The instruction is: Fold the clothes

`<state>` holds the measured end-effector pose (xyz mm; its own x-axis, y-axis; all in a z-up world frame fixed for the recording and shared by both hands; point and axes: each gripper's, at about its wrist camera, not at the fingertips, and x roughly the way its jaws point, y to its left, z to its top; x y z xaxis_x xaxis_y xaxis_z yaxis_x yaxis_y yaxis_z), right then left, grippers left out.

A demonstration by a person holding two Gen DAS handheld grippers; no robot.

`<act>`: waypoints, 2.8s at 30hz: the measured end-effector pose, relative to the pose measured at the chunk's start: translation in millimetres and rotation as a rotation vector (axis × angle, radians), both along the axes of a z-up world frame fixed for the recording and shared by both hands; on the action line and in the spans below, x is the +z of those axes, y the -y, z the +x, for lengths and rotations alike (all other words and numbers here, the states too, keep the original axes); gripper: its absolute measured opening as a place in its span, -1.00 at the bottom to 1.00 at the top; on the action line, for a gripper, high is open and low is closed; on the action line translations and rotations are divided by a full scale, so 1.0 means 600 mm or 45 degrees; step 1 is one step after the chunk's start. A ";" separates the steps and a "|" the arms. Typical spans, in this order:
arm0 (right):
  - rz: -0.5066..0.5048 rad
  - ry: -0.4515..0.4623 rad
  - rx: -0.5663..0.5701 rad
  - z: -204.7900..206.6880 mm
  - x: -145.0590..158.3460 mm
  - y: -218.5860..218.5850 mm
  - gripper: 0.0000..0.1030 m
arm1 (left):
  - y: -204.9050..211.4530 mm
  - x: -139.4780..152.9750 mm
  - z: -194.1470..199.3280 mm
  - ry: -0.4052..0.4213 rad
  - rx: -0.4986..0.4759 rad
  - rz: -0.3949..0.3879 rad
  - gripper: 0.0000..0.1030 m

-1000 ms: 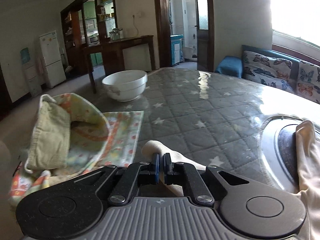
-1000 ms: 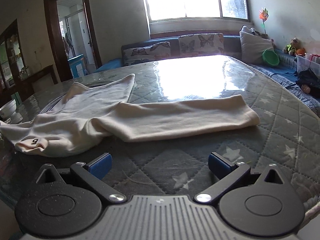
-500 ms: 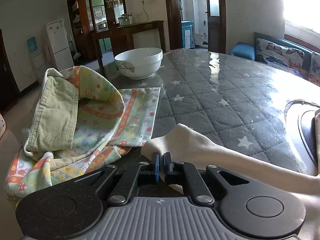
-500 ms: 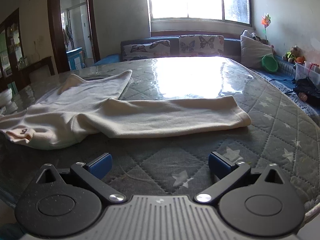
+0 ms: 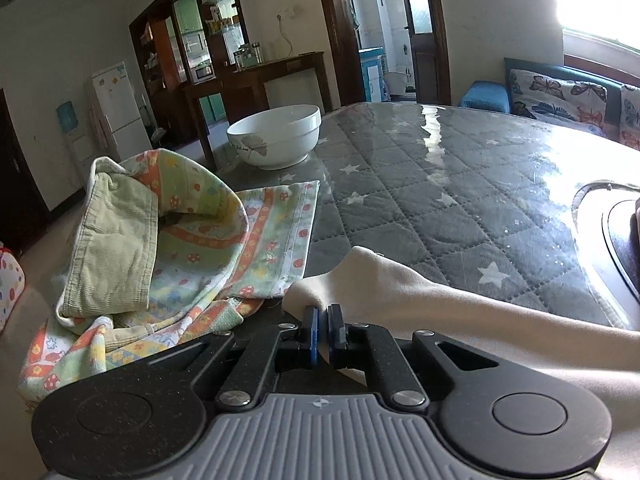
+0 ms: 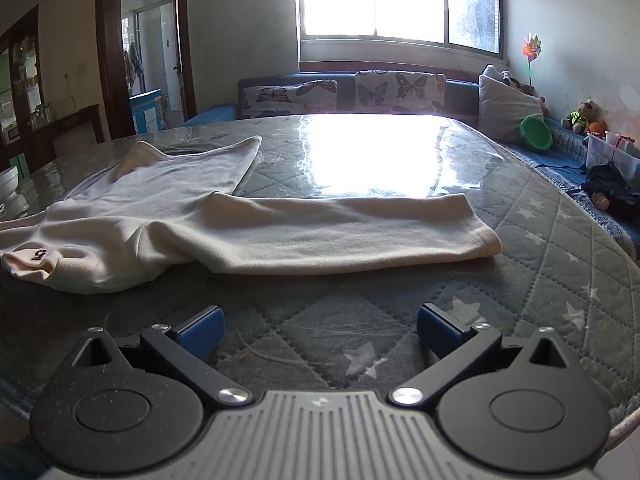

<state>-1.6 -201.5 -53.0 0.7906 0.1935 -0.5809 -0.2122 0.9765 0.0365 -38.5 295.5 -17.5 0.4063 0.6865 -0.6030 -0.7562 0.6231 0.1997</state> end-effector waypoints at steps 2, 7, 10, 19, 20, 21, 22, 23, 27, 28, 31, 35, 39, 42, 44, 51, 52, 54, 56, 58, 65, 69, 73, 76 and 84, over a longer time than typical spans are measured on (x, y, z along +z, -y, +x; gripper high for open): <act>-0.001 0.000 0.000 0.000 0.000 -0.001 1.00 | 0.002 -0.001 0.001 -0.007 0.000 0.012 -0.87; -0.009 0.001 -0.006 0.000 -0.001 -0.004 1.00 | 0.004 -0.003 0.002 -0.013 -0.001 0.028 -0.87; -0.010 0.003 -0.010 0.000 -0.001 -0.004 1.00 | 0.004 -0.004 0.003 -0.016 0.001 0.034 -0.86; -0.011 0.007 -0.009 -0.001 -0.002 -0.004 1.00 | -0.002 -0.004 -0.002 -0.028 0.032 0.061 -0.39; -0.011 0.009 -0.010 -0.001 -0.002 -0.004 1.00 | -0.003 -0.004 -0.003 -0.025 0.031 0.057 -0.38; -0.011 0.011 -0.011 -0.001 -0.002 -0.004 1.00 | -0.004 -0.003 -0.005 -0.023 0.030 0.054 -0.31; -0.012 0.011 -0.011 -0.001 -0.002 -0.005 1.00 | -0.005 -0.003 -0.006 -0.021 0.035 0.053 -0.24; -0.013 0.011 -0.010 -0.001 -0.002 -0.005 1.00 | -0.005 -0.002 -0.007 -0.019 0.036 0.049 -0.10; -0.013 0.012 -0.010 -0.001 -0.002 -0.005 1.00 | -0.001 0.001 -0.011 -0.013 0.029 0.028 -0.05; -0.013 0.013 -0.010 -0.002 -0.002 -0.005 1.00 | 0.001 0.003 -0.011 -0.011 0.024 0.020 -0.03; -0.012 0.016 -0.011 -0.002 -0.003 -0.006 1.00 | 0.008 0.007 -0.015 0.001 0.016 0.002 0.12; -0.012 0.019 -0.011 -0.002 -0.003 -0.006 1.00 | 0.017 0.015 -0.019 0.016 0.005 -0.014 0.16; -0.010 0.023 -0.012 -0.003 -0.004 -0.006 1.00 | 0.030 0.032 -0.021 0.055 -0.016 -0.023 0.35; -0.009 0.026 -0.012 -0.003 -0.004 -0.007 1.00 | 0.053 0.052 -0.019 0.096 -0.072 -0.012 0.38; -0.008 0.028 -0.012 -0.004 -0.004 -0.007 1.00 | 0.070 0.063 -0.014 0.123 -0.128 -0.012 0.41; -0.006 0.037 -0.010 -0.006 -0.005 -0.006 1.00 | 0.154 0.083 0.016 0.178 -0.416 -0.053 0.41; -0.006 0.038 -0.010 -0.006 -0.005 -0.006 1.00 | 0.168 0.082 0.021 0.180 -0.461 -0.069 0.41; -0.005 0.039 -0.009 -0.006 -0.005 -0.006 1.00 | 0.195 0.082 0.031 0.183 -0.550 -0.102 0.41; -0.004 0.039 -0.008 -0.006 -0.005 -0.005 1.00 | 0.226 0.078 0.039 0.176 -0.645 -0.120 0.41; -0.003 0.040 -0.007 -0.006 -0.005 -0.005 1.00 | 0.254 0.072 0.044 0.172 -0.742 -0.126 0.41; -0.005 0.040 -0.006 -0.006 -0.006 -0.006 1.00 | 0.328 0.042 0.051 0.123 -1.001 -0.153 0.41; -0.008 0.039 -0.006 -0.006 -0.005 -0.006 1.00 | 0.351 0.022 0.045 0.077 -1.092 -0.156 0.41; -0.011 0.037 -0.005 -0.006 -0.005 -0.007 1.00 | 0.360 0.003 0.025 0.040 -1.134 -0.140 0.47; -0.017 0.031 -0.001 -0.006 -0.004 -0.007 1.00 | 0.354 -0.009 0.017 0.022 -1.137 -0.136 0.51; -0.038 -0.007 -0.007 0.001 0.000 -0.012 1.00 | 0.336 -0.017 -0.008 0.079 -1.167 -0.162 0.58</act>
